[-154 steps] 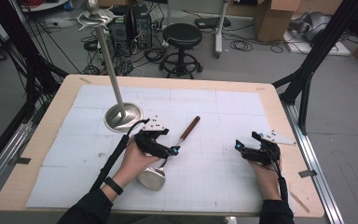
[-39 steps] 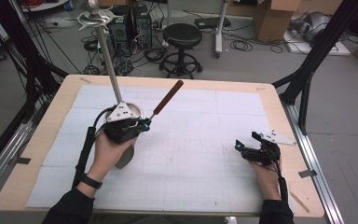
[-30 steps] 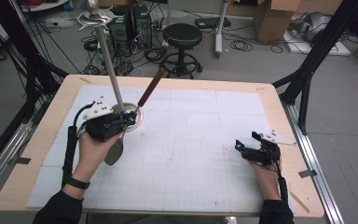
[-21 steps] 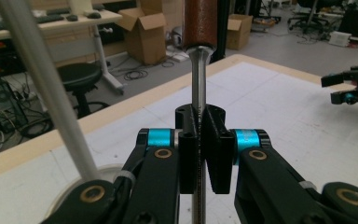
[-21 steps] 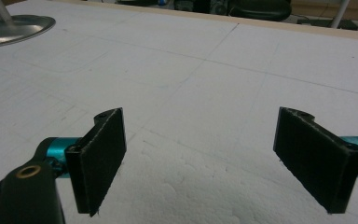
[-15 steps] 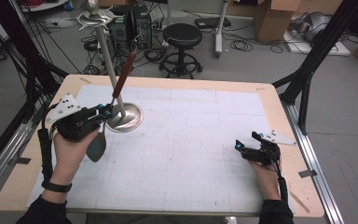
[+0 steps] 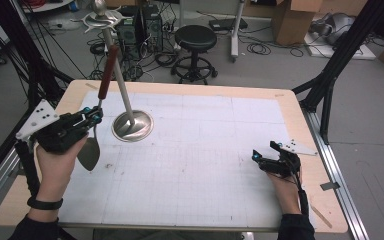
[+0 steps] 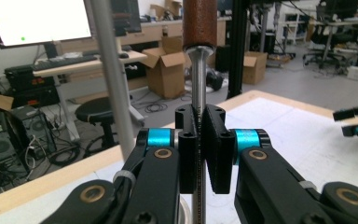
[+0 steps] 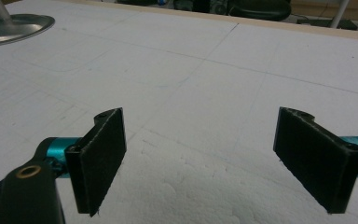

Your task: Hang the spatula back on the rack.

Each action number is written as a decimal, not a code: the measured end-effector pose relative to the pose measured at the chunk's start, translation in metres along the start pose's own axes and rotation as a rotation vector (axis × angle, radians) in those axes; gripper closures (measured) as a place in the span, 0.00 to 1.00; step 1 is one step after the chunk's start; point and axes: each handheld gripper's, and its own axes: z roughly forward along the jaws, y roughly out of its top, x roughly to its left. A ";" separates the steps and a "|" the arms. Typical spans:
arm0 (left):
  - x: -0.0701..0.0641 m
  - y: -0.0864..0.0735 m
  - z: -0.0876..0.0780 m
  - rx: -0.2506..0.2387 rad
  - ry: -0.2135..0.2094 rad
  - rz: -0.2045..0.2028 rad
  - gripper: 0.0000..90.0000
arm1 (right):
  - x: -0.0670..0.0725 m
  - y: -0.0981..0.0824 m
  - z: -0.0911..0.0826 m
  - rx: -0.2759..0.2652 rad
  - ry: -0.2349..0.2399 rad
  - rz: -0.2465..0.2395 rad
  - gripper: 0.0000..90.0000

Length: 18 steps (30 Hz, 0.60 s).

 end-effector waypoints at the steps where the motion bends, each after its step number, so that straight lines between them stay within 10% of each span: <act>1: 0.003 0.002 -0.005 -0.019 0.013 -0.005 0.94 | 0.000 0.000 0.000 0.000 0.000 0.000 0.18; 18: 0.028 0.004 -0.022 -0.084 0.092 -0.058 0.94 | 0.000 0.000 0.000 -0.001 0.000 -0.003 0.18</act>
